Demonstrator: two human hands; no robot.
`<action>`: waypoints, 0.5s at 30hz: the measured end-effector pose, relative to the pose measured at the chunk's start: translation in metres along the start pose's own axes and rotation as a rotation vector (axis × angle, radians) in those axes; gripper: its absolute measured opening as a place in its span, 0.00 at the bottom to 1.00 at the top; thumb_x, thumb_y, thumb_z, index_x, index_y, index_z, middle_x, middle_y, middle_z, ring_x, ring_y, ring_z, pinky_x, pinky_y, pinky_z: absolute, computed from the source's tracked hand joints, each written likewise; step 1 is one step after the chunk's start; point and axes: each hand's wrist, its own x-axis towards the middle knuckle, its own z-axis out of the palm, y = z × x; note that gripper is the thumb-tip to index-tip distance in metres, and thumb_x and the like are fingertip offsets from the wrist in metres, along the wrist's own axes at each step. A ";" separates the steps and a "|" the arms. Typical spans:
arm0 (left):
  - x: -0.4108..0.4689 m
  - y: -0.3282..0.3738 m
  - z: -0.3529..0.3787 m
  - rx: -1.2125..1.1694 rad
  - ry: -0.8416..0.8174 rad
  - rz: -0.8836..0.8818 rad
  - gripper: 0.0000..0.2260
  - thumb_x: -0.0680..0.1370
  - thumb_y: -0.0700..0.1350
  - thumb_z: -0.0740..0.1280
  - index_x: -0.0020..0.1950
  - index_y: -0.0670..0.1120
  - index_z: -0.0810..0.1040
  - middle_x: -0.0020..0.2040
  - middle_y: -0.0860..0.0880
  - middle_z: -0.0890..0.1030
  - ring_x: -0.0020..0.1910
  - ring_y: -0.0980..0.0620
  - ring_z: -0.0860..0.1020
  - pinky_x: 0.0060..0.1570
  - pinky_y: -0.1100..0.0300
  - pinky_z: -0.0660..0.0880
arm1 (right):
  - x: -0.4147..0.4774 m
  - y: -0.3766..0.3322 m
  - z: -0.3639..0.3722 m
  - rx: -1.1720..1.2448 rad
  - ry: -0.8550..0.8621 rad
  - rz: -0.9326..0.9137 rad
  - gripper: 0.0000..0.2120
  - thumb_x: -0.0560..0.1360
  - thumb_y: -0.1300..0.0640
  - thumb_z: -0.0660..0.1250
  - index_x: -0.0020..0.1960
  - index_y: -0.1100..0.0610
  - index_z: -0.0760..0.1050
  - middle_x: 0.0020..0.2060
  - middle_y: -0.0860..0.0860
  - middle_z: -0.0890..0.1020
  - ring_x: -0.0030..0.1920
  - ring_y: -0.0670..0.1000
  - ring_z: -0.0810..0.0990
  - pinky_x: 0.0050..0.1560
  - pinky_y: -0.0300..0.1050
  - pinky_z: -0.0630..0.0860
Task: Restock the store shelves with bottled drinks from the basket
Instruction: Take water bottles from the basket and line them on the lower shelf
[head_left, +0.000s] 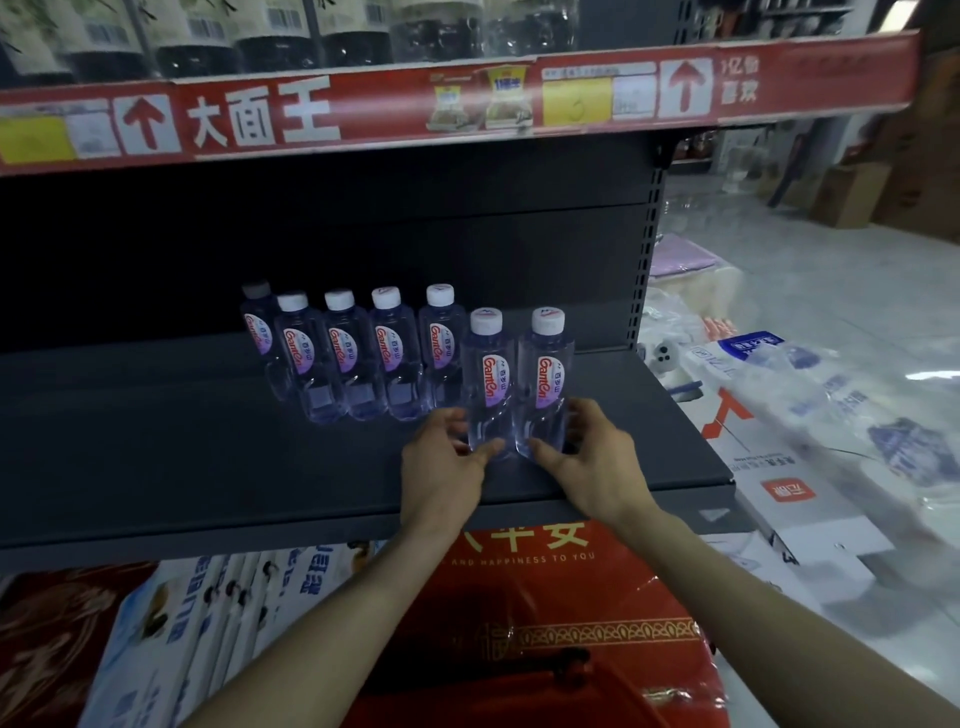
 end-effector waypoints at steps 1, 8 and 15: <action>0.005 0.001 0.001 0.013 -0.005 -0.001 0.21 0.73 0.52 0.79 0.63 0.52 0.76 0.52 0.59 0.81 0.49 0.63 0.79 0.51 0.66 0.76 | 0.003 -0.001 0.001 -0.020 0.007 0.005 0.28 0.69 0.37 0.75 0.64 0.47 0.72 0.52 0.42 0.85 0.51 0.45 0.85 0.54 0.52 0.83; 0.037 0.003 0.010 0.033 0.015 -0.019 0.24 0.74 0.52 0.78 0.67 0.49 0.79 0.59 0.55 0.83 0.56 0.58 0.80 0.61 0.61 0.75 | 0.027 -0.013 0.005 -0.190 -0.003 0.059 0.29 0.72 0.34 0.71 0.68 0.46 0.70 0.58 0.44 0.83 0.58 0.52 0.82 0.56 0.56 0.80; 0.043 0.005 0.028 -0.014 0.097 -0.064 0.25 0.73 0.54 0.79 0.67 0.50 0.80 0.61 0.52 0.83 0.52 0.50 0.85 0.49 0.47 0.84 | 0.044 -0.008 0.009 -0.205 0.010 0.088 0.30 0.72 0.33 0.70 0.69 0.46 0.70 0.60 0.45 0.83 0.60 0.54 0.81 0.56 0.56 0.79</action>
